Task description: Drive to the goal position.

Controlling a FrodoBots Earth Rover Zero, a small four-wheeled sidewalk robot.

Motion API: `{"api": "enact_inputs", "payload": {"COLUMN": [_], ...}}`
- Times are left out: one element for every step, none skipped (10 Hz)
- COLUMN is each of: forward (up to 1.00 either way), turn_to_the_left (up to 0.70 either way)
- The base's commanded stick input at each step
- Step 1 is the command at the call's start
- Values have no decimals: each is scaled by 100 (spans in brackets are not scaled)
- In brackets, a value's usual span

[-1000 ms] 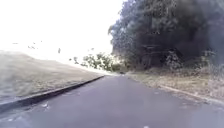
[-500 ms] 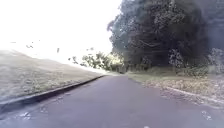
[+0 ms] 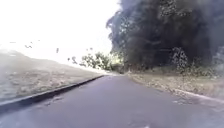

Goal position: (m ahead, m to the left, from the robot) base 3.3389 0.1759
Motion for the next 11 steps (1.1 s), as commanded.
{"api": "enact_inputs", "payload": {"forward": [100,100,100,100,100,100,100,100,100,100,100], "turn_to_the_left": [0,0,0,0,0,0,0,0,0,0,0]}}
